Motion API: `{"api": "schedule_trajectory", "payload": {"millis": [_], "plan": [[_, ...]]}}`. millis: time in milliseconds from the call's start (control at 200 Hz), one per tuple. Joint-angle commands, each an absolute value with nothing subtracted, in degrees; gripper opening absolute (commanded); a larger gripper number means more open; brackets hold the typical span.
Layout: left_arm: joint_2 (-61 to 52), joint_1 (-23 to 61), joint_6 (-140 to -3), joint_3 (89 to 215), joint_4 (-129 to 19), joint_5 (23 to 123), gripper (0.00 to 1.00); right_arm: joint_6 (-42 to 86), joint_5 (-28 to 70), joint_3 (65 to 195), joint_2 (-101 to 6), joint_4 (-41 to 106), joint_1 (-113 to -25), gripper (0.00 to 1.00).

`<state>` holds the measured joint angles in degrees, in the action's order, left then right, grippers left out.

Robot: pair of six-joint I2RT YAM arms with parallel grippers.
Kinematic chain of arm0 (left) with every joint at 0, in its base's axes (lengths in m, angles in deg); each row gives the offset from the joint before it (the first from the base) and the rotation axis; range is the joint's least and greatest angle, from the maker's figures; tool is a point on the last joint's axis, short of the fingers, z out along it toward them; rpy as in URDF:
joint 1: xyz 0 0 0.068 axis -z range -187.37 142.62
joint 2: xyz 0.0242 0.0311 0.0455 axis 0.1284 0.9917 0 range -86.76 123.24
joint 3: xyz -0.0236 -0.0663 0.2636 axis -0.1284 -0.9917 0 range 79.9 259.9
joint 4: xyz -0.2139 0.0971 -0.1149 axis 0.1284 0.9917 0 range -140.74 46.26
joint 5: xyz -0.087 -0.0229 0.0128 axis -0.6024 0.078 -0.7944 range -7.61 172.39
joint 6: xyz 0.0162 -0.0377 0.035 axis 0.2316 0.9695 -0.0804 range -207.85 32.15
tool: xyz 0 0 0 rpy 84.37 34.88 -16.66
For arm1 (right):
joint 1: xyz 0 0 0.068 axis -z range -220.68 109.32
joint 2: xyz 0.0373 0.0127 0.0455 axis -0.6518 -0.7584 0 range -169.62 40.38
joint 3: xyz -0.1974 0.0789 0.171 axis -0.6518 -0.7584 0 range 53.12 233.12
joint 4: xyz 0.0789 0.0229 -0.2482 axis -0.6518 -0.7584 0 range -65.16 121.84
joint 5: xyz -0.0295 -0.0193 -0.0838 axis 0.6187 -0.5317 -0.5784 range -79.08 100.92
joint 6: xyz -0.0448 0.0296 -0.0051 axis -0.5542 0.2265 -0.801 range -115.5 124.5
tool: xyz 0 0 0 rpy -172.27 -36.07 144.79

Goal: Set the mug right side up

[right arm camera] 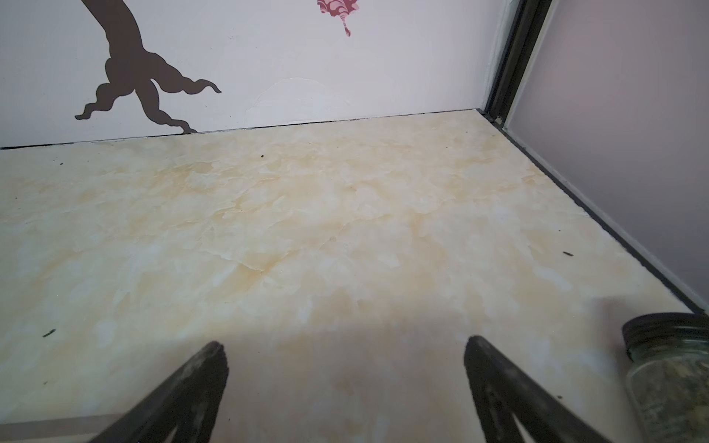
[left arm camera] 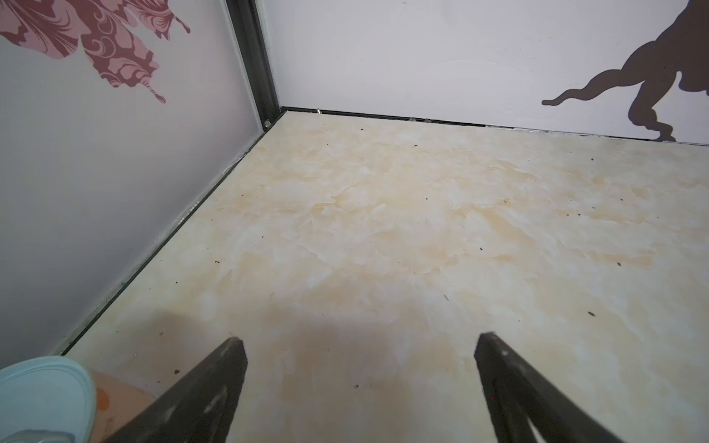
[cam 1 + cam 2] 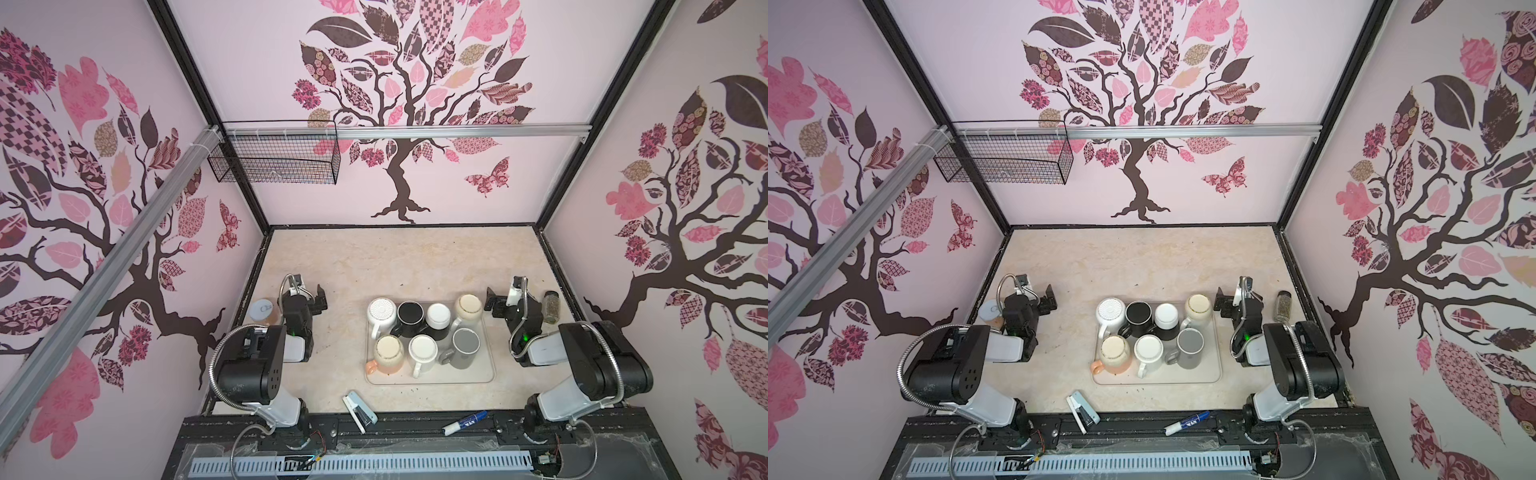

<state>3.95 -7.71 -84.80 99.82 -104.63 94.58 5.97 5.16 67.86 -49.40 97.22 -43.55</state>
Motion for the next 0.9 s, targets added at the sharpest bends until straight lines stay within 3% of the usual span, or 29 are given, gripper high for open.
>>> {"api": "schedule_trajectory", "payload": {"millis": [0, 895], "plan": [[3.9, -7.5, -85.1, 100.8, -105.8, 95.2, 0.96, 5.9, 5.3, 69.4, -49.1, 98.3, -43.7, 1.00], [4.1, -7.7, -85.0, 101.3, -105.0, 94.9, 0.96, 6.3, 6.5, 70.7, -49.6, 96.4, -43.0, 1.00]]}}
